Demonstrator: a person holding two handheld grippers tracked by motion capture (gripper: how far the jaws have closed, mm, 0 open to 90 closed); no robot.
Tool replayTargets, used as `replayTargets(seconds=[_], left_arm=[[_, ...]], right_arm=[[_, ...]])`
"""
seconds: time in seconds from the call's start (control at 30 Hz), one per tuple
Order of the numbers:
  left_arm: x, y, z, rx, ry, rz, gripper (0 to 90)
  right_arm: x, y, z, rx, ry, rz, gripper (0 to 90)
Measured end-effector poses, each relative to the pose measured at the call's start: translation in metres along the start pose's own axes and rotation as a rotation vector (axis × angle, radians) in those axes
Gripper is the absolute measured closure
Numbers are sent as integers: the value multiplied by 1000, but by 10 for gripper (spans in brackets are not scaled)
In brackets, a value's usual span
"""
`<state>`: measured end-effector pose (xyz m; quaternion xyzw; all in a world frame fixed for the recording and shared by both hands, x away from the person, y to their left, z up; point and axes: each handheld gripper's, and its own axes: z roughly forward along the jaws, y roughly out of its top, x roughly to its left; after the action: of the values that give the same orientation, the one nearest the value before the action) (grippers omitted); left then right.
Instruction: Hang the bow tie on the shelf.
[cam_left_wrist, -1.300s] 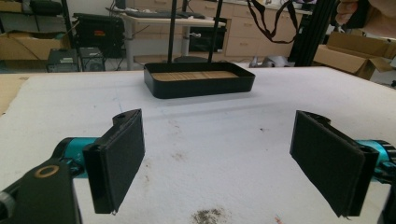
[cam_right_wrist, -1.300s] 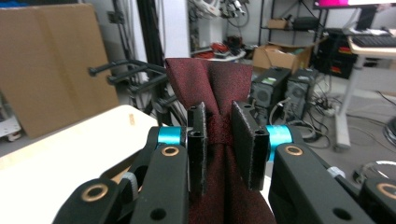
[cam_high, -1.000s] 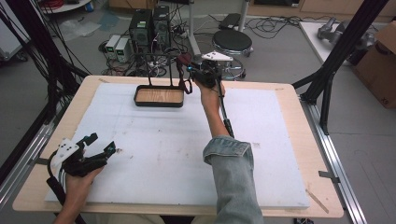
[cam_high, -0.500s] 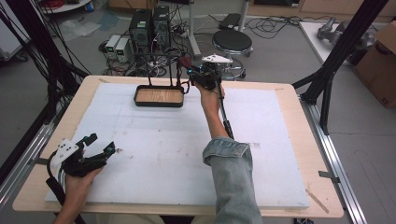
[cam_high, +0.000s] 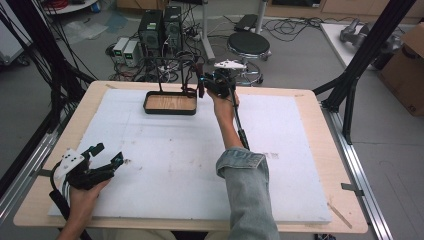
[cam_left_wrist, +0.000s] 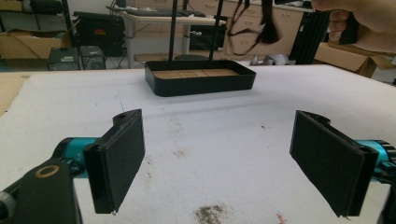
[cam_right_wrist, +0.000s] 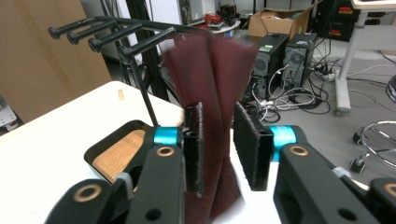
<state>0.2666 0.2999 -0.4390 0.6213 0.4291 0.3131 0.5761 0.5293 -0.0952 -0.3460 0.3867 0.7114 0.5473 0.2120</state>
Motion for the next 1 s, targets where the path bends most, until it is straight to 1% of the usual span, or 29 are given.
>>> replayTargets(seconds=[0.2,0.4,0.53,0.57,0.67,0.73,0.77,0.8,0.83,0.87,0.9,0.93,0.97,1.0], left_arm=[[-1,0,0,-2,1,4,184],[-1,0,0,-2,2,4,184],[-1,0,1,2,2,8,184],[-1,0,1,4,3,9,184],[-1,0,1,4,3,8,184],[-1,0,1,4,5,9,183],[-1,-1,1,4,5,7,184],[-1,-1,1,4,5,7,183],[-1,-1,1,3,6,8,184],[-1,-1,1,3,6,8,184],[-1,-1,1,7,6,11,184],[-1,-1,1,7,6,11,184],[-1,-1,2,8,9,12,184],[-1,-1,2,8,9,12,184]], right_arm=[[1,0,1,-2,-3,-3,719],[0,3,-4,-10,-12,-7,700],[0,7,-11,-31,-23,-10,672],[-1,10,-15,-40,-26,-15,644],[-1,13,-19,-49,-30,-18,629],[-1,16,-24,-55,-34,-28,615],[-1,19,-28,-60,-32,-34,592],[-1,19,-28,-60,-32,-34,592],[-1,22,-33,-66,-34,-39,584],[-1,22,-33,-66,-34,-39,584],[-1,25,-38,-75,-30,-46,565],[-1,25,-38,-75,-30,-46,565],[-1,28,-44,-83,-31,-52,550],[-1,28,-44,-83,-31,-52,550]])
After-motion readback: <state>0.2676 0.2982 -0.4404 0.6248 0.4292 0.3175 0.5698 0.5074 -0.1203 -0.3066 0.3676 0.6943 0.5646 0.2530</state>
